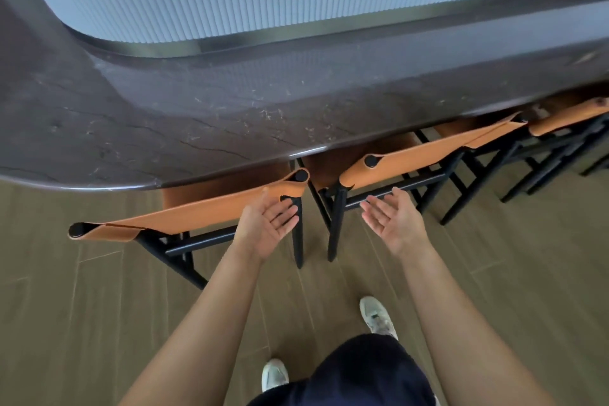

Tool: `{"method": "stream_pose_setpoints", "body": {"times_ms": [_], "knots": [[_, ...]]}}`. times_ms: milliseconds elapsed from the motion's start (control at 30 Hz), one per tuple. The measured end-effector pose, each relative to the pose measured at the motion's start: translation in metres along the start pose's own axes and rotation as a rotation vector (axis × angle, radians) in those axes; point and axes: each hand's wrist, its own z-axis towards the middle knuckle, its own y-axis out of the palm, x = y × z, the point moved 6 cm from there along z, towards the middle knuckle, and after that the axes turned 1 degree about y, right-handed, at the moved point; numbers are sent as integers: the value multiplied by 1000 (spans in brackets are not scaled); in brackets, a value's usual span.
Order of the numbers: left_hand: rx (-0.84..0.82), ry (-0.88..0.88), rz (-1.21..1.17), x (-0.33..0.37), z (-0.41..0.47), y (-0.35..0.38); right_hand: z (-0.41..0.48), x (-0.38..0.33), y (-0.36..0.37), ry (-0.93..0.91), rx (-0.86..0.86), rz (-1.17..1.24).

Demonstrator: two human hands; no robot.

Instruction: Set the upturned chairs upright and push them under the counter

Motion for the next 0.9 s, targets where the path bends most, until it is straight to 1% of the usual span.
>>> {"method": "stream_pose_setpoints", "body": {"times_ms": [100, 167, 300, 467, 567, 700, 900], "knots": [[0, -29, 39, -23, 18, 55, 29, -44, -25, 2, 25, -1], [15, -60, 44, -41, 27, 88, 48, -71, -37, 15, 11, -12], [41, -89, 3, -84, 45, 152, 86, -128, -59, 42, -41, -78], [97, -79, -49, -120, 62, 213, 124, -183, -86, 79, -43, -172], [131, -65, -91, -124, 76, 239, 150, -212, -93, 100, -48, -196], [220, -63, -108, -127, 96, 250, 183, -233, -90, 151, -23, -210], [250, -78, -233, -126, 121, 269, 215, -252, -70, 204, 19, -226]]}}
